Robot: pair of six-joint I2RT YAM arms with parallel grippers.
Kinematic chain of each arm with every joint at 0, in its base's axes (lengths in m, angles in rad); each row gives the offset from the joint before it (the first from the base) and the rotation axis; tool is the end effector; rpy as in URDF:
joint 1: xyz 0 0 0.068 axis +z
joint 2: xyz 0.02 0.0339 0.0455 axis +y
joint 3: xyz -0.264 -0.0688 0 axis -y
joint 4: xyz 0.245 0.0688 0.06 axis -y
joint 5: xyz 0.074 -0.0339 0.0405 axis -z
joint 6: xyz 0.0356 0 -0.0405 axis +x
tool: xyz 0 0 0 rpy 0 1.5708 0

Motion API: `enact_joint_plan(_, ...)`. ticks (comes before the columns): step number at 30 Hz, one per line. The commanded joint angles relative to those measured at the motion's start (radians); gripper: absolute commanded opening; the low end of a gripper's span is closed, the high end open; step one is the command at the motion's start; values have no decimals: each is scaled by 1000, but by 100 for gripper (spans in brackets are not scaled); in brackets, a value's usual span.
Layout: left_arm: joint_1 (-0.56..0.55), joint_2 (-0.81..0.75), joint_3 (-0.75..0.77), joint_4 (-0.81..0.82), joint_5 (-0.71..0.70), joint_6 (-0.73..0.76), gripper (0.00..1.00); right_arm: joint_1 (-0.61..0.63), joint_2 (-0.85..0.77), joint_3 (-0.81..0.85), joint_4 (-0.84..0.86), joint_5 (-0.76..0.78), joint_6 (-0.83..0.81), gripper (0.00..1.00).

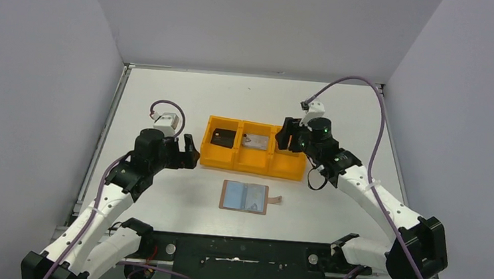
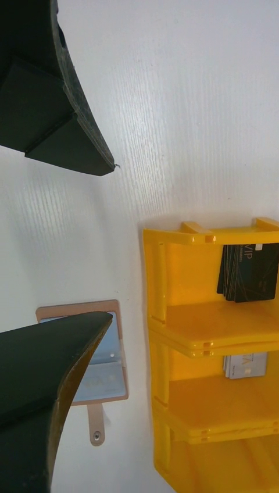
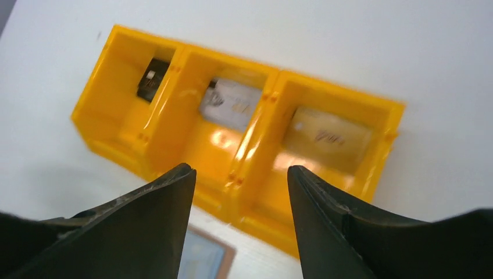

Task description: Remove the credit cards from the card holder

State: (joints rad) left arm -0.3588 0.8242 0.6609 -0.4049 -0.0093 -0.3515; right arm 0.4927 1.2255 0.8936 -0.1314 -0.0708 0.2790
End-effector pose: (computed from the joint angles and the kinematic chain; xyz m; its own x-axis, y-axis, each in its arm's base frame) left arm 0.1729 -0.0645 0.2677 -0.5914 -0.1459 -0.7931 0.1493 0.9467 -0.2855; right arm 0.2453 0.1346 0.2899 -0.5238 0.0306 -0.8513 -0.3987 0.8743 0.2768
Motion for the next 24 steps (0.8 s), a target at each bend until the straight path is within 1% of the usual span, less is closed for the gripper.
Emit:
enact_joint_plan(1, 4, 9, 11, 66, 90, -37, 88, 151, -58, -102, -98, 87, 511, 60)
enact_joint_plan(4, 3, 28, 0, 136, 207, -127, 82, 292, -91, -165, -107, 227, 674, 58)
enact_joint_plan(6, -4, 59, 0, 177, 290, -181, 78, 366, -101, -212, -85, 271, 756, 55)
enact_joint_plan(8, -34, 99, 1, 205, 329, -214, 75, 416, -101, -259, -45, 289, 818, 52)
enact_joint_plan(10, -98, 148, 19, 214, 305, -219, 71, 441, -83, -296, -6, 275, 867, 48)
enact_joint_plan(12, -180, 193, 43, 212, 258, -211, 69, 461, -61, -312, -3, 283, 898, 45)
enact_joint_plan(15, -284, 271, 71, 217, 233, -211, 64, 473, -34, -313, -4, 282, 905, 41)
enact_joint_plan(19, -363, 368, 88, 249, 225, -249, 58, 481, -37, -305, -105, 364, 983, 41)
enact_joint_plan(24, -442, 486, 112, 283, 210, -326, 58, 487, -112, -329, -207, 475, 1082, 41)
